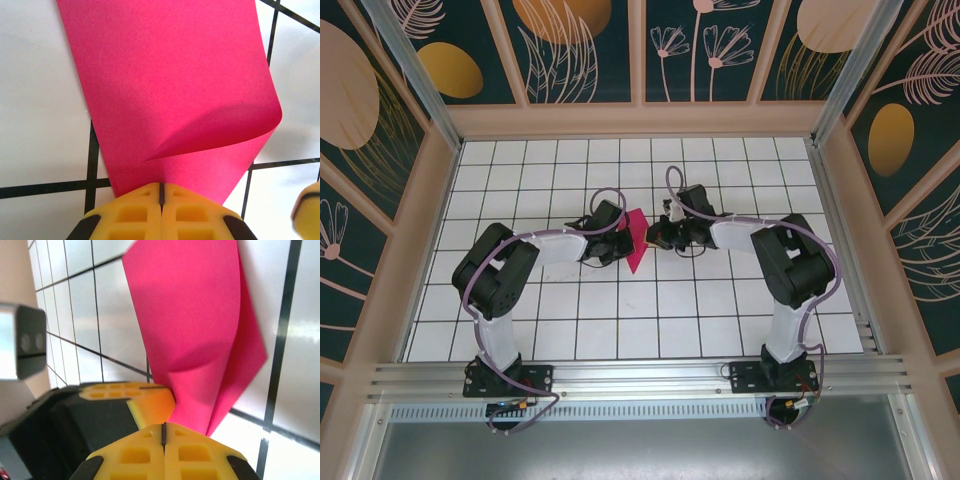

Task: Fold a paper plane with a square sheet of paper (pick it up from the middle)
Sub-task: Third fold the triangle at the center of the table.

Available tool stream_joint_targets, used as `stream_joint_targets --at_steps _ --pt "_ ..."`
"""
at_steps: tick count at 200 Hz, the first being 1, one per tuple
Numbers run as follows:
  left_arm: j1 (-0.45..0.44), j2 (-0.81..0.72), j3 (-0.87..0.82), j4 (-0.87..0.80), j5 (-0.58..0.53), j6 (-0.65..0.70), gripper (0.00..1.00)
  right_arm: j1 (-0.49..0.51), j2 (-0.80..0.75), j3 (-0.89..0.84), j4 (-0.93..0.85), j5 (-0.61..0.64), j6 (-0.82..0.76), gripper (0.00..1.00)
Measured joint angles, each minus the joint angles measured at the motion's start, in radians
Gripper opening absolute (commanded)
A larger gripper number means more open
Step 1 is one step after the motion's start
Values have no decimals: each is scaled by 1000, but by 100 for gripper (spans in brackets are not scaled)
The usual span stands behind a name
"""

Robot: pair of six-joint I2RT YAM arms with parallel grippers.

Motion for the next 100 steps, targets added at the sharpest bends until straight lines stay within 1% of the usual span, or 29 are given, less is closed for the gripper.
stream_joint_targets --at_steps 25,61,100 --pt "0 0 1 -3 -3 0 0 7 40 36 -4 4 -6 1" --pt "0 0 3 -8 -3 1 0 13 99 40 -30 5 -10 1" --pt "0 0 8 -20 -4 16 0 12 110 52 -47 19 -13 0"
